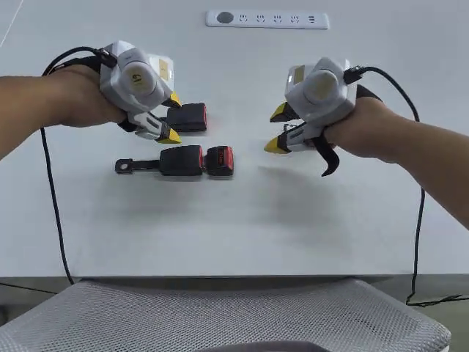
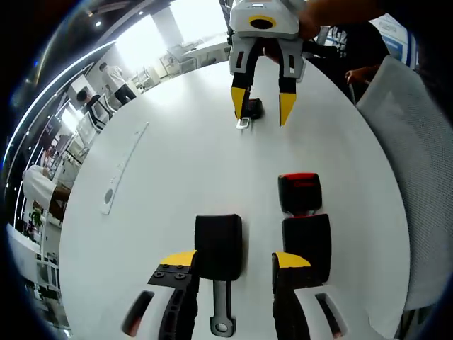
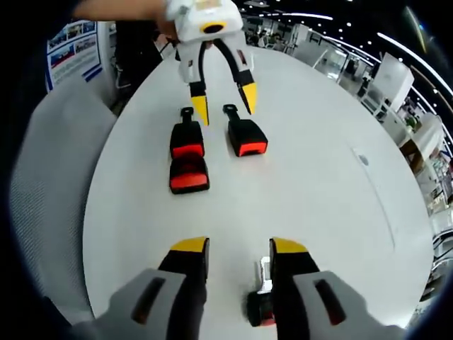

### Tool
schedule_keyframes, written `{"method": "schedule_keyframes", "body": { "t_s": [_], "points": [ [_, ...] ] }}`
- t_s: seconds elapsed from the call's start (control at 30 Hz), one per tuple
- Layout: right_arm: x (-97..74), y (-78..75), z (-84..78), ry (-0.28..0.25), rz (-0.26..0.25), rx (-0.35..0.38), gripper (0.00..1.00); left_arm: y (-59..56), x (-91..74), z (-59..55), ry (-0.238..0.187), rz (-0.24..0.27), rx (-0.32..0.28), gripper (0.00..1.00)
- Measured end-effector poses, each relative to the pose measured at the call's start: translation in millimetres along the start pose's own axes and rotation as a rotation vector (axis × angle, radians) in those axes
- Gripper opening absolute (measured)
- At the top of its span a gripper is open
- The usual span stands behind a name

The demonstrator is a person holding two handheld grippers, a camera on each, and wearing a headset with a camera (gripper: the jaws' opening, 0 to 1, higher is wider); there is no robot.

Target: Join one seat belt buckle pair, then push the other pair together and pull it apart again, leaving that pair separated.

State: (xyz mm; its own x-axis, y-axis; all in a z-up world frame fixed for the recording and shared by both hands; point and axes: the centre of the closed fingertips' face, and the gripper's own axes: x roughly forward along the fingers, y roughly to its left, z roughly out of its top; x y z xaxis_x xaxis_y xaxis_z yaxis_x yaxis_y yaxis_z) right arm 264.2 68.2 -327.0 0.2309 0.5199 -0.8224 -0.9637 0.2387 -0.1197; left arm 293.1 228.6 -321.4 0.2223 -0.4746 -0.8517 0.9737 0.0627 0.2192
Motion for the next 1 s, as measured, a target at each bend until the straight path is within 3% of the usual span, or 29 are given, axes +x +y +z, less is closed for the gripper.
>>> {"method": "schedule_keyframes", "body": {
  "t_s": [0.23,0.37,0.43,0.63,0.73,0.83,1.0],
  "points": [
    [-16.8,-26.3,-37.6,0.043,-0.045,0.047,0.35,12.6,12.4,-10.2,0.039,-0.034,0.005,0.45],
    [-16.3,-30.7,-55.0,0.085,-0.053,0.035,0.36,18.0,25.8,-21.5,0.080,-0.077,0.000,0.46],
    [-15.8,-31.9,-59.1,0.090,-0.045,0.042,0.36,16.3,29.3,-25.3,0.107,-0.106,-0.033,0.47],
    [-15.5,-36.5,-70.1,0.110,-0.024,0.042,0.36,10.7,36.1,-25.9,0.113,-0.144,0.002,0.46],
    [-10.5,-34.1,-76.5,0.138,0.006,0.018,0.35,15.6,39.0,-25.4,0.114,-0.147,-0.025,0.43],
    [-4.7,-34.1,-79.2,0.154,0.020,0.011,0.35,20.3,41.9,-27.6,0.128,-0.139,-0.015,0.35],
    [0.6,-34.5,-79.9,0.165,0.035,-0.017,0.35,20.2,43.3,-30.0,0.130,-0.146,-0.005,0.33]
  ]
}}
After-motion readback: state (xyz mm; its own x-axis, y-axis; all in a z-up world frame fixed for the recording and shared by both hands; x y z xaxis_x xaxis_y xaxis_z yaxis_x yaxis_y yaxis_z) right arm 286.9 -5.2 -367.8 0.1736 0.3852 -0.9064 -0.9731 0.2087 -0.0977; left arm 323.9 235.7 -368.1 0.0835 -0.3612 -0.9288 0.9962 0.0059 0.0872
